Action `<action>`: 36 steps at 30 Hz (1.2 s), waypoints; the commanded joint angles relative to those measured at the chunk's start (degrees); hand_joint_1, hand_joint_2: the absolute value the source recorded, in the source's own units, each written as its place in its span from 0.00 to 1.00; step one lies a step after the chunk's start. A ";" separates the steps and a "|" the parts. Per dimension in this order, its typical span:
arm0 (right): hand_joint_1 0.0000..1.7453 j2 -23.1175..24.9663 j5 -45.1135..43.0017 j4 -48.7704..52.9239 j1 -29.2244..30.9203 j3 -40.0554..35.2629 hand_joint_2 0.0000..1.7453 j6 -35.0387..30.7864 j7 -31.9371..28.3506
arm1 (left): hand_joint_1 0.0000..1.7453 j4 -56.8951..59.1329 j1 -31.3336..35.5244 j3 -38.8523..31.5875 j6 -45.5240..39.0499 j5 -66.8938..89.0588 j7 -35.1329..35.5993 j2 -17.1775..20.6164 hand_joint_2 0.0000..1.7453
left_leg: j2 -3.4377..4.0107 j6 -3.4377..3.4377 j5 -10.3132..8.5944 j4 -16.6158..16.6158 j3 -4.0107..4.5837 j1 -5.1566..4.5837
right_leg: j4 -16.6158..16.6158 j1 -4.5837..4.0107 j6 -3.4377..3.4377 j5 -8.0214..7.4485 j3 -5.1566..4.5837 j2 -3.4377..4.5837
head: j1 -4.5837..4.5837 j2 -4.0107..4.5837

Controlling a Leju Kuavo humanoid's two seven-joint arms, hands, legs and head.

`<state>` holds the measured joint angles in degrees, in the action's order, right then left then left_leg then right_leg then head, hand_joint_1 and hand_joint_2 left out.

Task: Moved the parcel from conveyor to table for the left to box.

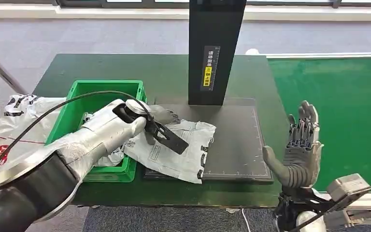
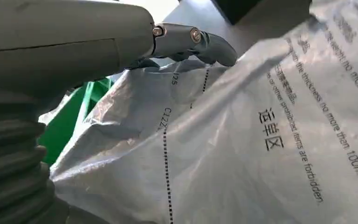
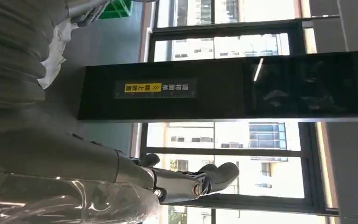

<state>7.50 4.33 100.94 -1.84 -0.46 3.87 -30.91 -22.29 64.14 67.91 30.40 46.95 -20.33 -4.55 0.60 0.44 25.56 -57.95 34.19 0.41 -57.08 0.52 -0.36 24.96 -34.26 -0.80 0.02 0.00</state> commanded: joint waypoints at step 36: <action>0.00 -0.96 0.14 -1.10 -0.19 -2.19 1.00 0.27 -0.96 | 1.00 0.82 0.05 0.60 -12.90 -5.98 0.58 4.26 1.00 | 0.01 0.02 -0.02 0.10 -0.13 0.02 | 0.05 -0.01 0.03 -0.01 0.11 0.14 | 0.00 0.00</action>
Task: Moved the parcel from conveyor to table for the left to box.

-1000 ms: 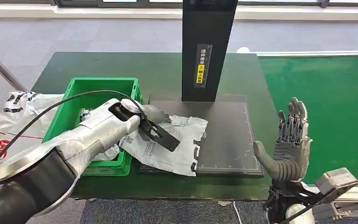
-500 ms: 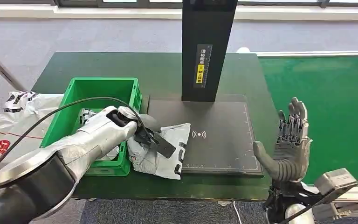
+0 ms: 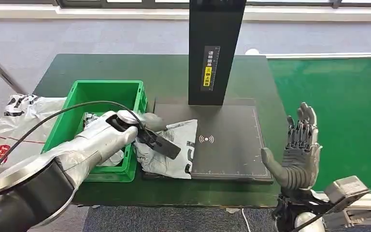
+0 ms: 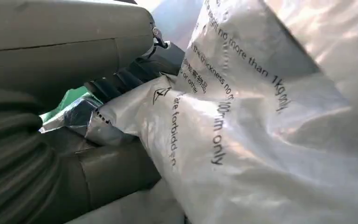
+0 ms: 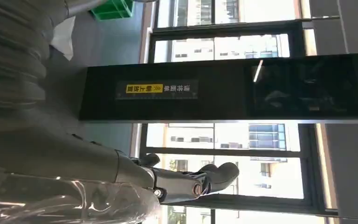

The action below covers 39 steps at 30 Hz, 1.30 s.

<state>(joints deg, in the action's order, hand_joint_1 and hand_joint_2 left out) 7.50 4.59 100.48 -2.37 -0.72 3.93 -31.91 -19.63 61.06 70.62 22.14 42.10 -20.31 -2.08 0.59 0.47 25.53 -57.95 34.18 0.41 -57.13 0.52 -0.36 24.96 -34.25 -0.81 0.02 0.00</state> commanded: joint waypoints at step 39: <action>0.00 3.48 6.13 8.28 -7.40 3.71 1.00 2.69 1.55 | 1.00 -64.35 -45.59 -75.42 -46.60 18.30 14.23 12.59 1.00 | 0.74 0.11 0.06 0.81 -0.96 -0.16 | 0.44 0.17 0.17 -0.01 0.50 0.87 | 0.00 0.00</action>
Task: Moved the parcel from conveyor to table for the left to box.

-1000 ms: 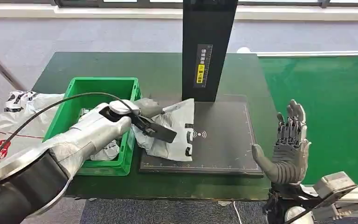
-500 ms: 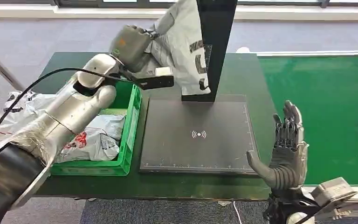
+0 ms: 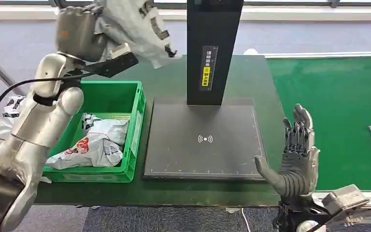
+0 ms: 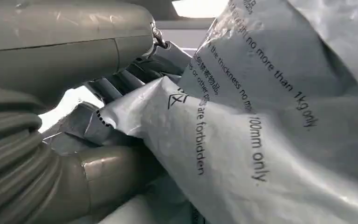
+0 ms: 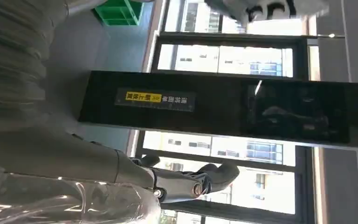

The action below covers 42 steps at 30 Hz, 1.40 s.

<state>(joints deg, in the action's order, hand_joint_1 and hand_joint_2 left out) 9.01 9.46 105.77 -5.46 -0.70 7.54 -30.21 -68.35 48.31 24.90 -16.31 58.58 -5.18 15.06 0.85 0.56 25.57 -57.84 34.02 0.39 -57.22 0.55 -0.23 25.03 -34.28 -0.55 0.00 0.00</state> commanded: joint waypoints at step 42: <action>0.00 1.91 4.88 4.70 -5.26 4.24 1.00 -0.90 1.44 | 0.00 -2.86 -31.23 -33.33 8.61 1.31 -0.97 -12.01 1.00 | -0.28 0.07 0.19 0.27 -0.37 0.01 | 0.23 -0.02 0.13 0.34 0.34 -0.13 | 0.02 0.00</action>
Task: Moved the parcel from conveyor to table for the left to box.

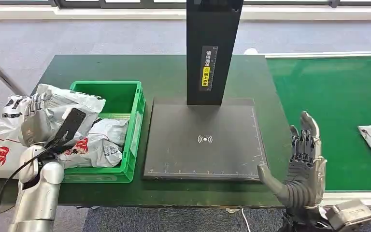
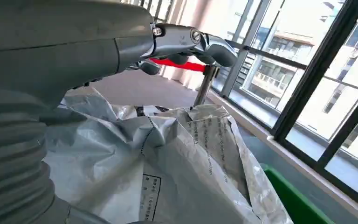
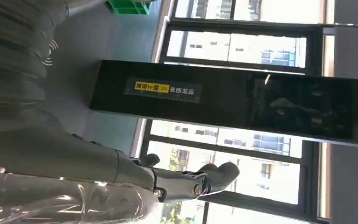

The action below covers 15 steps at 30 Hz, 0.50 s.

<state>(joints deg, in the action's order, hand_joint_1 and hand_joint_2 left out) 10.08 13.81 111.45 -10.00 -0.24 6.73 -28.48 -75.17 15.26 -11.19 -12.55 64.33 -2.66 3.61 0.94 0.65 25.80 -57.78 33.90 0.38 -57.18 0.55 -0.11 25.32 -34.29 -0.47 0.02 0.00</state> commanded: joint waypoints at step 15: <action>0.00 -1.21 -4.53 -2.94 2.89 14.55 1.00 3.38 4.72 | 0.00 -25.18 -21.34 15.56 18.04 -58.20 -33.05 -10.33 0.00 | 0.07 -0.20 0.25 0.03 -0.20 -0.07 | 0.15 0.08 -0.12 0.07 0.26 0.09 | 0.02 0.00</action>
<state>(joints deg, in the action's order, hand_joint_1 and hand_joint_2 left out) 10.03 15.68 111.12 -10.01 1.91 4.81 -27.10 -82.29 6.84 -3.22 0.95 19.71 -28.14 -2.61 1.04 0.49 25.97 -57.79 33.88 0.29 -57.12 0.64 -0.21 25.31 -34.24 -0.44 0.04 0.00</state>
